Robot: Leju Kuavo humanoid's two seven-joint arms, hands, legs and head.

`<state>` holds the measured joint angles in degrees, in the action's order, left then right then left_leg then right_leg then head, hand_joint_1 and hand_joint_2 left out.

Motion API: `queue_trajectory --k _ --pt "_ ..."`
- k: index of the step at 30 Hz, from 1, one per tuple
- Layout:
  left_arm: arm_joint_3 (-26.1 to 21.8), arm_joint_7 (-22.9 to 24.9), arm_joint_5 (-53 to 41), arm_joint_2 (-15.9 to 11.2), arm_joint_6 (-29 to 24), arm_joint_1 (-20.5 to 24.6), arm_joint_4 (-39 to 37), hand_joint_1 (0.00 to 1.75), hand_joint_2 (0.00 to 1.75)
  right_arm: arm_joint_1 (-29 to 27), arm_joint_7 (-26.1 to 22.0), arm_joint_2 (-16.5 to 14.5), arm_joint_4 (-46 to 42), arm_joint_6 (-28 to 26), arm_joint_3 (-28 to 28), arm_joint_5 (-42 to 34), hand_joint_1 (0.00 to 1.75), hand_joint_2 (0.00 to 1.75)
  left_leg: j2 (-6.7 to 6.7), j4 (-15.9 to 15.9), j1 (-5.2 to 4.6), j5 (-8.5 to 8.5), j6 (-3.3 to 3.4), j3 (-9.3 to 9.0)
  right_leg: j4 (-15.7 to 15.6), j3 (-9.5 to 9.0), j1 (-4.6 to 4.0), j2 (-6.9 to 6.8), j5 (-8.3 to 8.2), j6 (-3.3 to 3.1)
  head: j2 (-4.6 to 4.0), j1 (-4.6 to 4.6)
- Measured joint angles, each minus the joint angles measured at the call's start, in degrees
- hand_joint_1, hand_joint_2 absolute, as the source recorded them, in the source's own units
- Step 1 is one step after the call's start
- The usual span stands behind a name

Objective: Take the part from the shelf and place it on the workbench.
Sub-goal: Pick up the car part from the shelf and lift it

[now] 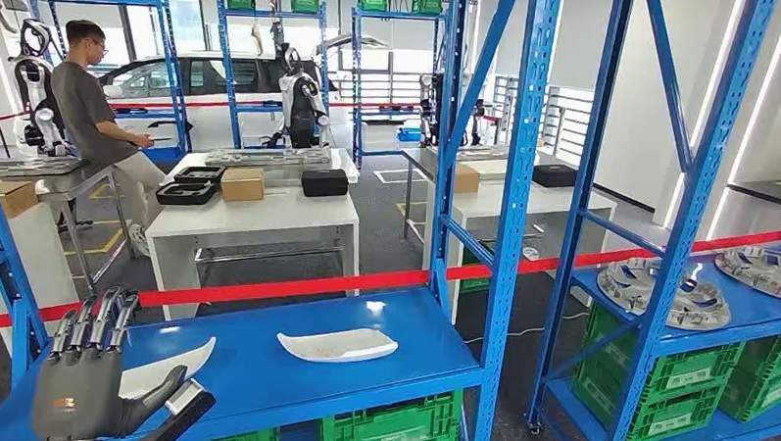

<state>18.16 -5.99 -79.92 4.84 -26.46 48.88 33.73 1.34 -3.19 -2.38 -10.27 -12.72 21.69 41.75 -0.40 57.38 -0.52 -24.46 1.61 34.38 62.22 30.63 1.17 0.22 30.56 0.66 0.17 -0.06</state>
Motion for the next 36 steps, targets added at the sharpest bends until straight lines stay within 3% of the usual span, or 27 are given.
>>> queue_trajectory --k 2,4,5,6,7,9,10,11,14,15,17,19,20,21,22,23,25,26,27,30,32,34,36 --pt "0.0 0.0 -0.02 0.21 0.06 0.1 -0.07 0.0 0.0 0.07 0.01 0.05 0.0 0.0 0.01 0.01 0.0 0.0 -0.06 0.02 -0.02 -0.34 0.18 -0.29 3.81 2.45 -0.02 0.01 0.99 0.22 0.0 0.08" --pt "0.0 0.0 -0.07 0.48 0.22 0.1 -0.29 0.0 0.0 0.05 0.02 0.11 0.0 0.01 0.01 0.01 0.0 0.0 -0.2 0.07 -0.05 -1.13 0.36 -0.9 10.18 7.27 -0.05 0.02 3.44 0.64 0.0 0.18" --pt "0.0 0.0 -0.1 0.55 0.29 0.0 -0.42 0.0 0.0 -0.03 0.03 0.13 0.0 0.02 0.01 0.01 0.0 0.0 -0.27 0.11 -0.07 -1.6 0.33 -1.29 11.63 9.09 -0.05 0.01 4.18 0.8 0.0 0.22" --pt "0.0 0.0 -0.12 0.6 0.34 -0.07 -0.53 0.0 0.0 -0.09 0.03 0.13 0.0 0.02 0.01 0.0 0.0 0.0 -0.34 0.19 -0.07 -2.11 0.26 -1.78 11.3 10.06 -0.04 0.01 3.91 0.87 0.0 0.24" --pt "0.0 0.01 -0.14 0.66 0.36 -0.12 -0.6 0.0 0.0 -0.13 0.02 0.14 0.0 0.03 0.01 0.01 0.0 0.0 -0.38 0.29 -0.05 -2.71 0.13 -2.41 8.95 10.03 -0.04 -0.01 2.25 0.84 0.0 0.27" --pt "0.0 0.1 -0.17 0.81 0.47 -0.13 -0.77 0.0 0.0 -0.21 0.0 0.16 0.02 0.13 0.01 0.04 0.0 0.0 -0.39 0.54 -0.06 -4.06 -0.32 -3.7 1.67 8.52 -0.1 -0.1 -3.29 0.56 0.0 0.27" --pt "0.0 0.2 -0.2 0.9 0.58 -0.1 -0.91 0.0 0.0 -0.23 0.0 0.16 0.05 0.26 0.01 0.09 0.0 0.0 -0.43 0.62 -0.11 -4.62 -0.61 -4.1 -1.17 7.82 -0.22 -0.16 -5.17 0.24 -0.01 0.26" --pt "0.0 0.31 -0.22 0.98 0.79 -0.08 -1.05 0.0 0.0 -0.27 0.02 0.14 0.08 0.38 0.0 0.14 0.0 0.0 -0.47 0.61 -0.17 -5.03 -0.93 -4.27 -2.72 7.4 -0.37 -0.2 -6.33 -0.13 0.0 0.22" --pt "0.01 0.5 -0.28 1.06 1.56 0.1 -1.28 0.0 0.0 -0.29 0.02 0.06 0.11 0.53 0.01 0.33 0.0 0.0 -0.54 1.53 -0.25 -4.98 -1.88 -4.05 -3.43 6.58 -0.37 -0.11 -6.36 -1.34 0.01 0.15" --pt "0.01 0.53 -0.28 1.05 1.73 0.2 -1.35 0.0 0.0 -0.28 -0.02 0.06 0.11 0.52 0.02 0.39 0.0 0.0 -0.44 3.35 -0.23 -4.51 -2.23 -3.14 -3.59 6.1 -0.24 -0.08 -6.11 -1.73 0.01 0.09" --pt "0.0 0.57 -0.29 1.03 2.06 0.38 -1.59 0.0 0.0 -0.25 -0.09 0.08 0.11 0.52 0.02 0.51 0.0 0.0 -0.21 9.58 -0.03 -4.43 -2.91 0.89 -3.89 4.89 -0.08 -0.07 -5.37 -2.31 0.01 -0.01" --pt "0.0 0.61 -0.26 0.97 2.4 0.38 -2.03 0.0 0.0 -0.26 -0.11 0.09 0.11 0.52 0.03 0.59 0.0 0.0 -0.04 15.79 0.26 -6.98 -3.4 5.74 -3.96 3.75 -0.03 -0.04 -4.37 -2.5 0.01 -0.11" --pt "0.0 0.64 -0.21 0.93 2.55 0.33 -2.28 0.0 0.0 -0.28 -0.1 0.08 0.11 0.53 0.03 0.61 0.0 0.0 0.01 17.27 0.38 -8.39 -3.52 7.53 -3.96 3.11 -0.01 0.01 -3.81 -2.49 0.01 -0.12" --pt "-0.01 0.7 -0.13 0.89 2.67 0.31 -2.54 0.0 0.0 -0.3 -0.1 0.08 0.11 0.54 0.03 0.61 0.0 0.0 0.05 17.17 0.45 -8.93 -3.5 8.48 -3.96 2.4 -0.01 0.07 -3.24 -2.45 0.01 -0.15" --pt "-0.02 0.81 -0.04 0.8 2.78 0.33 -2.78 0.0 0.0 -0.31 -0.09 0.07 0.11 0.54 0.02 0.62 0.0 0.0 0.06 15.41 0.47 -8.14 -3.35 8.54 -3.96 1.62 0.0 0.13 -2.66 -2.38 0.01 -0.18" --pt "-0.04 0.96 0.02 0.69 2.92 0.38 -3.02 0.0 0.0 -0.31 -0.08 0.06 0.11 0.55 0.02 0.64 0.0 0.0 0.06 12.24 0.46 -6.04 -3.1 7.84 -3.97 0.79 0.0 0.17 -2.05 -2.29 0.01 -0.21" --pt "-0.16 1.24 0.19 0.37 3.33 0.56 -3.63 0.0 0.0 -0.29 -0.05 0.05 0.12 0.56 0.03 0.73 0.0 0.0 0.12 4.64 0.25 -0.23 -2.51 5.75 -3.97 -0.5 -0.07 0.25 -0.85 -1.93 0.0 -0.26" --pt "-0.25 1.33 0.27 0.23 3.6 0.66 -3.99 0.0 0.0 -0.25 -0.01 0.05 0.12 0.6 0.05 0.77 0.0 0.0 0.12 2.09 0.09 1.52 -2.26 4.89 -4.07 -0.93 -0.14 0.24 -0.22 -1.6 0.0 -0.25" --pt "-0.35 1.38 0.36 0.15 3.8 0.74 -4.32 0.0 0.0 -0.21 0.03 0.04 0.12 0.62 0.08 0.79 0.0 0.0 0.09 0.55 -0.04 2.42 -2.01 4.39 -4.0 -1.35 -0.21 0.26 0.06 -1.25 0.0 -0.23" --pt "-0.79 1.5 0.68 0.01 4.08 1.05 -5.04 0.0 0.0 -0.16 0.07 0.0 0.11 0.64 0.25 0.84 0.0 0.0 -0.04 -0.36 0.03 2.18 -0.9 2.8 -2.78 -1.85 -0.22 0.2 -0.16 -0.36 0.01 -0.06" --pt "-1.08 1.56 1.07 0.0 4.17 1.32 -5.64 0.0 0.0 -0.07 0.04 0.0 0.11 0.6 0.35 0.92 0.0 0.0 -0.09 -0.48 0.08 1.77 -0.14 1.63 2.0 0.82 -0.12 0.1 0.46 0.02 0.01 0.03" --pt "-1.37 1.57 1.39 0.0 4.33 1.3 -6.41 0.0 0.0 -0.03 0.05 0.03 0.11 0.54 0.55 0.96 0.0 0.0 -0.24 -0.41 -0.02 0.93 0.27 0.93 8.79 5.62 -0.14 0.06 3.11 0.4 0.01 0.16" --pt "-1.71 1.63 1.67 -0.1 4.58 1.03 -7.21 0.0 0.0 -0.16 0.08 0.04 0.11 0.52 0.79 1.0 0.0 0.0 -0.46 -0.25 -0.07 -0.11 0.28 0.07 11.58 9.21 -0.16 0.05 5.67 0.57 0.01 0.24"
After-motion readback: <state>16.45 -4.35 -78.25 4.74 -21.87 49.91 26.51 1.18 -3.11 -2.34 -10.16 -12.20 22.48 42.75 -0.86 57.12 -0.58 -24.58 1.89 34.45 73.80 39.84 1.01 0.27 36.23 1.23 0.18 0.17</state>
